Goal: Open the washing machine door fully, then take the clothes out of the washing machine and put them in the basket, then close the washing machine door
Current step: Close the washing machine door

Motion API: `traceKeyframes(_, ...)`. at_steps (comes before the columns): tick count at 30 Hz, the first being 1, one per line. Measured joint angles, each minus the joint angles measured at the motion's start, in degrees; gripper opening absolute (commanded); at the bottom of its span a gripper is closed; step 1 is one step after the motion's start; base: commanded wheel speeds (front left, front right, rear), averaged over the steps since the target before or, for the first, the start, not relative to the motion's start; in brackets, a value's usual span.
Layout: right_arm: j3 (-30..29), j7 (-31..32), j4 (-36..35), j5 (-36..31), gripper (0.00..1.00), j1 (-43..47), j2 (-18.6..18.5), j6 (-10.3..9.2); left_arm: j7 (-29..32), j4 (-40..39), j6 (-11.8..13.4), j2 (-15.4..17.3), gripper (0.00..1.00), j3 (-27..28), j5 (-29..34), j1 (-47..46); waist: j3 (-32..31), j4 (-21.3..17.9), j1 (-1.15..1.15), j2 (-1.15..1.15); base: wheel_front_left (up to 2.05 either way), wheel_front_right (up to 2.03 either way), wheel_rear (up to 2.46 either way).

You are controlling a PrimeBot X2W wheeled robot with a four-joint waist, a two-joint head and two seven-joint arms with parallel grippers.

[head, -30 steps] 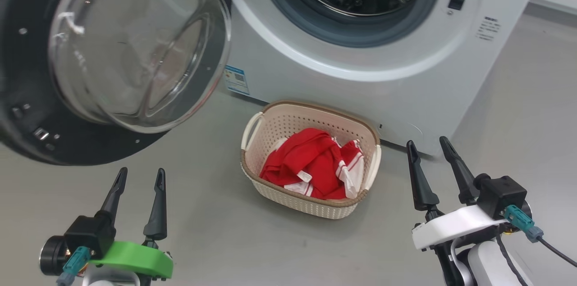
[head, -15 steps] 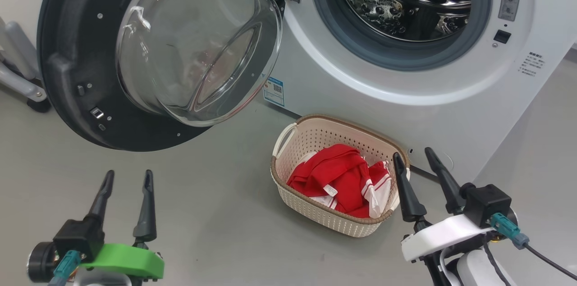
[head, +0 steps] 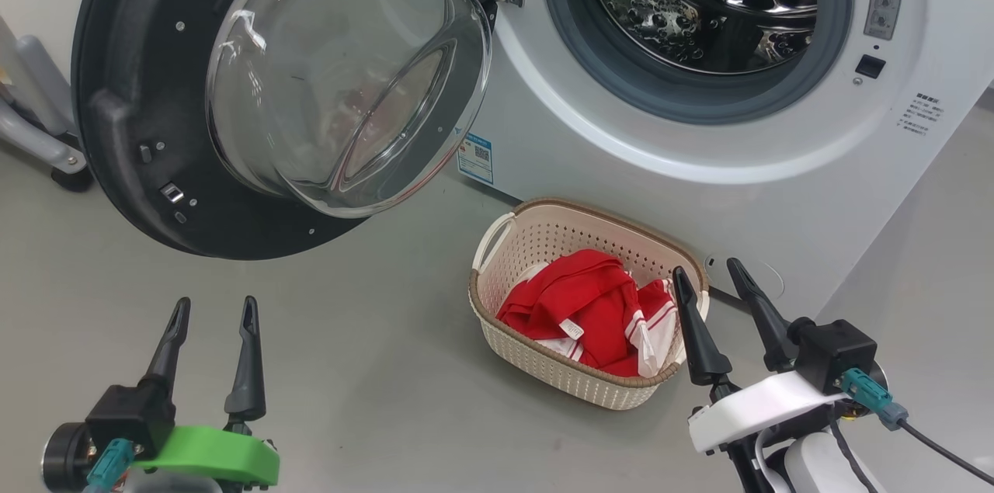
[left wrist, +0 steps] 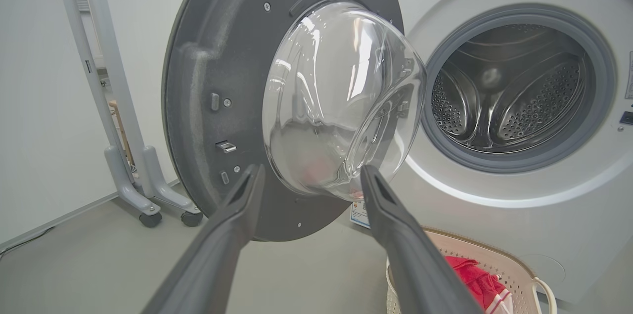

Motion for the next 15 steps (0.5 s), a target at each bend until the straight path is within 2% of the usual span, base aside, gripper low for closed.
traceKeyframes(15,-0.5,0.0,0.0,0.0,1.0,0.0,0.0,0.0,0.0,-0.5,0.0,0.0,1.0,0.1,0.0,0.0,0.3,-0.1,0.0,0.0,0.0,0.0,0.0)
